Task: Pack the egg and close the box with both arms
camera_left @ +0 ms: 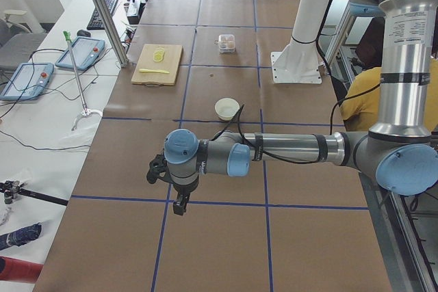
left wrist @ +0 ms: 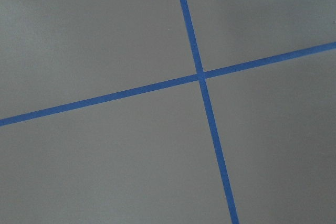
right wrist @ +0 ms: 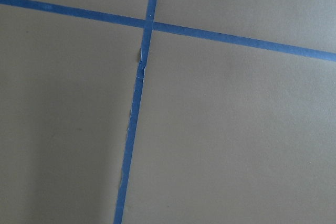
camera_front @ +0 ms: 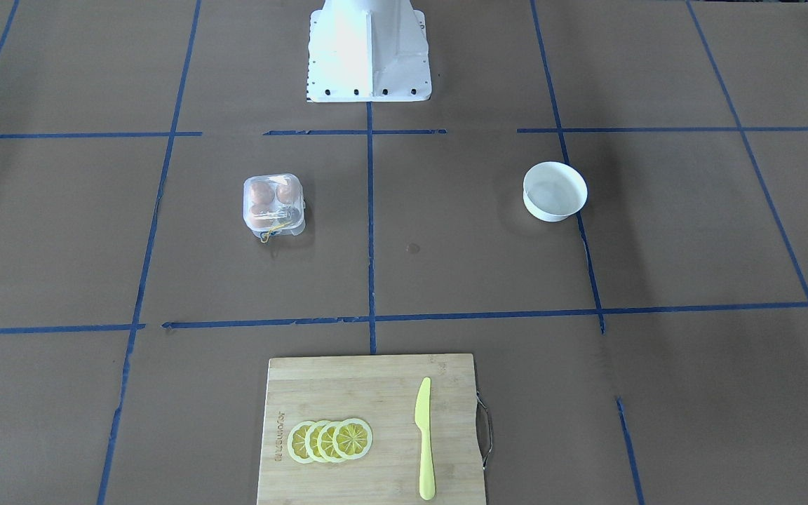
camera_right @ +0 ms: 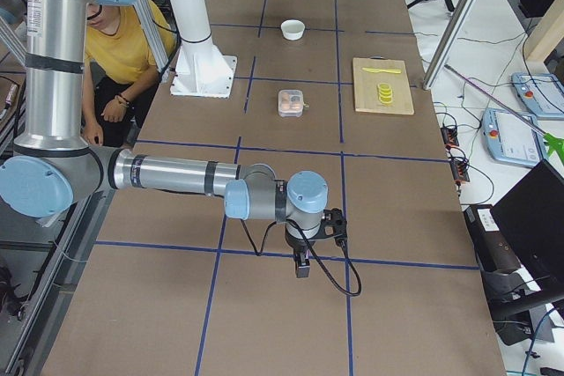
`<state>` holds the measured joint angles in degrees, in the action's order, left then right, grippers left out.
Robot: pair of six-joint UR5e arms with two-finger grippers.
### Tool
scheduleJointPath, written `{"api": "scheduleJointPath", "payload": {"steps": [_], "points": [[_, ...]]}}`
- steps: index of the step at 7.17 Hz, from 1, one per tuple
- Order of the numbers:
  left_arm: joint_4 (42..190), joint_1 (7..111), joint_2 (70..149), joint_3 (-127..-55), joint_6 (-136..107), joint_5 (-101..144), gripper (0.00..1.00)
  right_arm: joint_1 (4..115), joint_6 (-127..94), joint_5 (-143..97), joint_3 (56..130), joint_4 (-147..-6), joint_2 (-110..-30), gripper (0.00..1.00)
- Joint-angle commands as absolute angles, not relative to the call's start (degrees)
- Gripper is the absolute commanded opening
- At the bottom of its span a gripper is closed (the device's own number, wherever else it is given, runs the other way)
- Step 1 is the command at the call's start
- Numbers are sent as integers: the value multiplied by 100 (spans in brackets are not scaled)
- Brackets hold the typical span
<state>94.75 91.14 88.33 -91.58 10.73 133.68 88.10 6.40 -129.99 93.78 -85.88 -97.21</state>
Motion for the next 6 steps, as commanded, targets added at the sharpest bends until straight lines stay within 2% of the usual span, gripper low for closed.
{"api": "scheduleJointPath", "payload": {"steps": [1, 6], "points": [[9475, 9114, 8833, -9158, 1072, 13359, 100, 8807, 642, -13008, 9378, -8587, -9721, 100], [9483, 9114, 8833, -9167, 1072, 13368, 100, 8807, 642, -12999, 9369, -8596, -9721, 100]]}}
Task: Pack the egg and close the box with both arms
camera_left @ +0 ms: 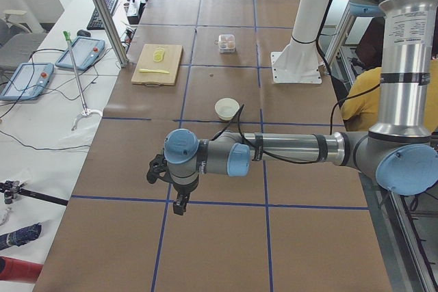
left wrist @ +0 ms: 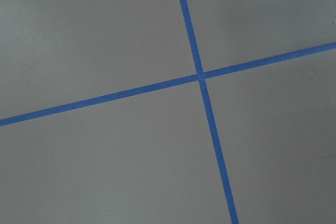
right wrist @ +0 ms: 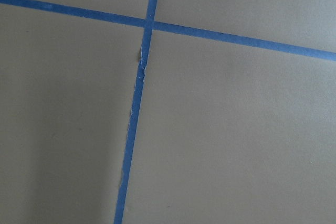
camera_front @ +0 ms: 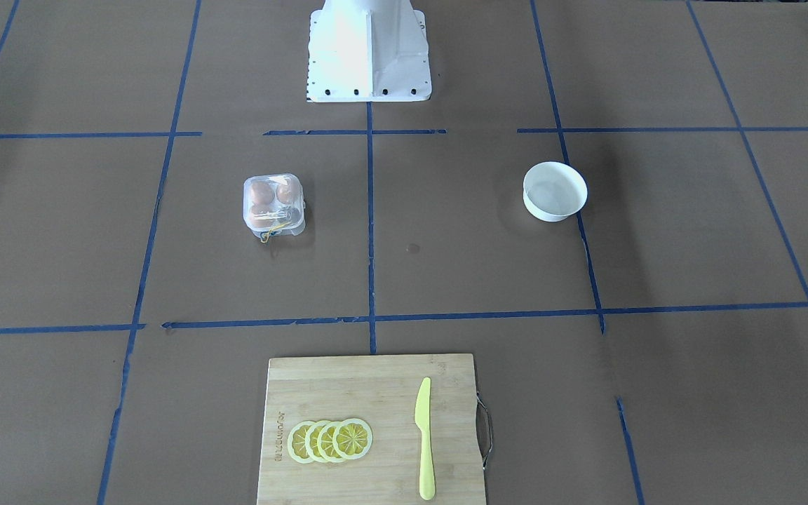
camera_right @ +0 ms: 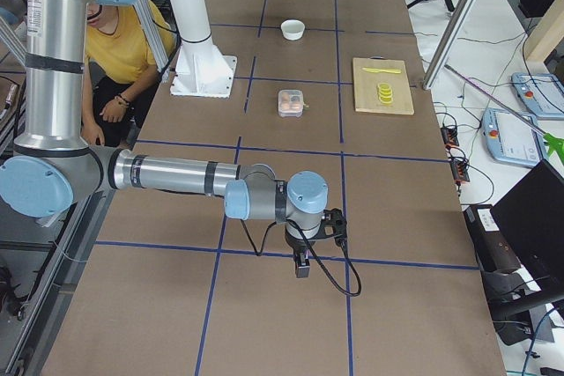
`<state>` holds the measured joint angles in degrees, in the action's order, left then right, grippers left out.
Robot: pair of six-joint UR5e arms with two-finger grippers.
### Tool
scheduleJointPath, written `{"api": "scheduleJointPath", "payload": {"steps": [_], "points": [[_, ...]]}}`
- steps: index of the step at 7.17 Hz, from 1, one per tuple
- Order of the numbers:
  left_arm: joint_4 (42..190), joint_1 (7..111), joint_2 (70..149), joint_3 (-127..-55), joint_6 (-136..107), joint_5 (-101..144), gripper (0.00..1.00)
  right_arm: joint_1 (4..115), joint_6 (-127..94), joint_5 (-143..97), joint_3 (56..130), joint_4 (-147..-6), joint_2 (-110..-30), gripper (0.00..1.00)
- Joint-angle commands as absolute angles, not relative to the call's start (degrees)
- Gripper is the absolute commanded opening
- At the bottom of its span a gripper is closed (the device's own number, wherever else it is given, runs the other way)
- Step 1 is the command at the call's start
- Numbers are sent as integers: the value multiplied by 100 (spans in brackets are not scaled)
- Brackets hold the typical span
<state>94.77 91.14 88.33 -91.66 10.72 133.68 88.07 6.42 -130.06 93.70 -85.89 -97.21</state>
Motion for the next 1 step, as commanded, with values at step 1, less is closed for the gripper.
{"api": "scheduleJointPath", "payload": {"steps": [1], "points": [[9483, 9114, 8833, -9167, 1081, 13368, 100, 8807, 642, -13008, 9369, -8587, -9721, 100]]}}
